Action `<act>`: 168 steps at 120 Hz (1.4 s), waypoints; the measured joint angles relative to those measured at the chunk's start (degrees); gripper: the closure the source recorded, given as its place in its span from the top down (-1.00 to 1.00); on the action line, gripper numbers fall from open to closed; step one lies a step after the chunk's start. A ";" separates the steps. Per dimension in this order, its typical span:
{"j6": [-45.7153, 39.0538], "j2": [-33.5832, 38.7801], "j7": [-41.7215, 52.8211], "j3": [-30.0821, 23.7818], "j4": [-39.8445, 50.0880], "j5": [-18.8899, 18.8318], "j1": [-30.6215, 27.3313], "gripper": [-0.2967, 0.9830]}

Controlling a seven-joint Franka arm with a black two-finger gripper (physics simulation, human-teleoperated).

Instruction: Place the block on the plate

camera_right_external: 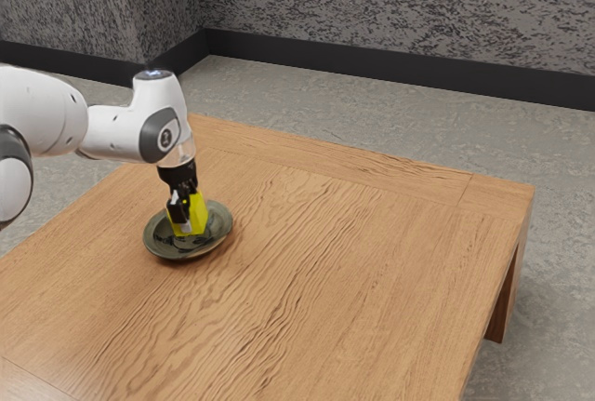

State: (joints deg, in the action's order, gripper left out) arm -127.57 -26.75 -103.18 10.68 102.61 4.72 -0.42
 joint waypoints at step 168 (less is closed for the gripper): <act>21.43 16.28 14.43 -4.47 -8.32 -0.08 0.55 0.53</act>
State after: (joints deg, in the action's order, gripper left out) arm -106.14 -10.46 -88.75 6.21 94.29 4.64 0.13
